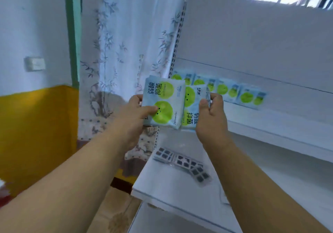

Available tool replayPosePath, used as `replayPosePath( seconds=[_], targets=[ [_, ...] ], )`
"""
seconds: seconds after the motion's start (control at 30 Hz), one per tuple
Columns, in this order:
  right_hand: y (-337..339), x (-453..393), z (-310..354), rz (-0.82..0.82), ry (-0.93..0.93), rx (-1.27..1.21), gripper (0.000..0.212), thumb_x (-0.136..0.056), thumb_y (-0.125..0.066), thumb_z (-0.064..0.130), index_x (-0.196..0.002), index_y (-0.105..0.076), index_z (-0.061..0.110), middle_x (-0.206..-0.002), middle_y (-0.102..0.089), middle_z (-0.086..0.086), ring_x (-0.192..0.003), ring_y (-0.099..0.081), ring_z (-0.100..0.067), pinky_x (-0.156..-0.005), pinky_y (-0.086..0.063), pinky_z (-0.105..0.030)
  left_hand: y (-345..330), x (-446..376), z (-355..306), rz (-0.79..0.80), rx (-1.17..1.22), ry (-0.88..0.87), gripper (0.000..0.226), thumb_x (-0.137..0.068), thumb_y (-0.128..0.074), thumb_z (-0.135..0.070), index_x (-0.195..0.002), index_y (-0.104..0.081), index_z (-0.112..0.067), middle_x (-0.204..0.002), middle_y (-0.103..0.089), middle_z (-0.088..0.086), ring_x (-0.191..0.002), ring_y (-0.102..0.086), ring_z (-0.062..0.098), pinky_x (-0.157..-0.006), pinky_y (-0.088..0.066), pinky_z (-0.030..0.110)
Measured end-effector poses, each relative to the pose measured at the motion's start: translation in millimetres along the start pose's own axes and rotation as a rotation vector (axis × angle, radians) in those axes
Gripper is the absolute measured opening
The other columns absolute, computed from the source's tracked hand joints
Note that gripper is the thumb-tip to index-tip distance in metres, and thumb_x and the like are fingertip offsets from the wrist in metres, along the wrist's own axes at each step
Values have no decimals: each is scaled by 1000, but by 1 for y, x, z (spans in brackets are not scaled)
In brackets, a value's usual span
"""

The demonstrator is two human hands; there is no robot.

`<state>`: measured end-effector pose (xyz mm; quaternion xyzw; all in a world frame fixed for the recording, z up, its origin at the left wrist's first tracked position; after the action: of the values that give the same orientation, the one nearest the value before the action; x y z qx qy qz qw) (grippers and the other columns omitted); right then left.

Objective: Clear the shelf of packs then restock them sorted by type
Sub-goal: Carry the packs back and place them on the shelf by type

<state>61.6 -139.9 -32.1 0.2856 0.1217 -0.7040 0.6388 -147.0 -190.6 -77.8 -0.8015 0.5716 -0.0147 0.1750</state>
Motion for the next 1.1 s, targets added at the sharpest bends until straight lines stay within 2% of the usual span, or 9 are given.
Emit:
replayPosePath(
  seconds=[0.1, 0.27, 0.37, 0.47, 0.6, 0.67, 0.77, 0.87, 1.1],
  targets=[
    [50, -39, -10, -69, 22, 40, 22, -105, -36, 30, -122, -44, 19, -85, -51, 8, -65, -48, 1, -66, -39, -24, -73, -30, -2, 95, 8, -30, 23, -91, -58, 0, -108, -55, -16, -99, -68, 9, -72, -69, 18, -63, -56, 32],
    [108, -101, -38, -108, 48, 98, 10, -105, -36, 28, -109, -45, 24, -85, -55, 8, -72, -52, -8, -65, -41, -29, -158, -76, 9, 143, -26, -41, 33, -88, -61, -1, -119, -56, -13, -109, -68, 11, -89, -65, 26, -92, -51, 48],
    [137, -142, -62, -100, 45, 171, 8, -104, -38, 27, -109, -44, 25, -88, -56, 10, -81, -59, -14, -75, -47, -33, -185, -110, 10, 133, -113, -82, 36, -88, -65, -5, -121, -55, -14, -114, -68, 13, -92, -67, 26, -84, -55, 43],
    [168, -186, -84, -36, 77, 410, 18, -103, -39, 29, -117, -46, 21, -97, -62, -1, -90, -60, -25, -76, -47, -35, -207, -144, 3, 123, -430, -188, 39, -84, -75, -21, -116, -53, -24, -106, -69, 2, -91, -67, 20, -81, -55, 37],
    [187, -231, -118, 220, 112, 783, 24, -102, -42, 31, -123, -49, 20, -102, -65, -7, -89, -59, -26, -74, -46, -33, -260, -174, 3, 230, -1014, -336, 37, -83, -74, -27, -111, -50, -31, -98, -65, -7, -78, -59, 8, -63, -44, 25],
    [186, -246, -133, 342, 136, 911, 28, -102, -44, 32, -127, -50, 21, -109, -66, -8, -92, -58, -26, -74, -45, -32, -290, -187, 15, 344, -1280, -360, 40, -84, -73, -27, -116, -50, -32, -105, -62, -6, -86, -59, 14, -71, -45, 26],
    [175, -257, -154, 492, 186, 1021, 44, -95, -56, 42, -134, -48, 25, -125, -60, -2, -109, -57, -24, -88, -47, -33, -326, -209, 32, 435, -1498, -423, 41, -86, -69, -26, -124, -54, -31, -116, -60, -3, -102, -54, 19, -87, -44, 31],
    [166, -271, -164, 550, 264, 1113, 63, -81, -69, 53, -135, -47, 31, -120, -51, 2, -111, -50, -21, -92, -43, -34, -346, -233, 41, 390, -1575, -546, 45, -88, -64, -27, -131, -53, -32, -122, -57, 0, -113, -49, 23, -96, -43, 39],
    [144, -294, -160, 453, 412, 1244, 63, -84, -65, 52, -140, -43, 33, -126, -52, 4, -117, -43, -22, -94, -32, -36, -345, -262, 48, 193, -1654, -705, 46, -90, -61, -31, -134, -52, -31, -123, -56, 1, -116, -45, 26, -94, -37, 39]
  ],
)
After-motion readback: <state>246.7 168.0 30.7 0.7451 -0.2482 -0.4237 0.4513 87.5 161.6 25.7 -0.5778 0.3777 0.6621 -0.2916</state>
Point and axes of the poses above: each hand's wrist, its own x-axis away from the middle knuckle, its own y-axis out of the back of the hand, z = x × y, the point moved 10 cm from there along -x, towards the middle knuckle
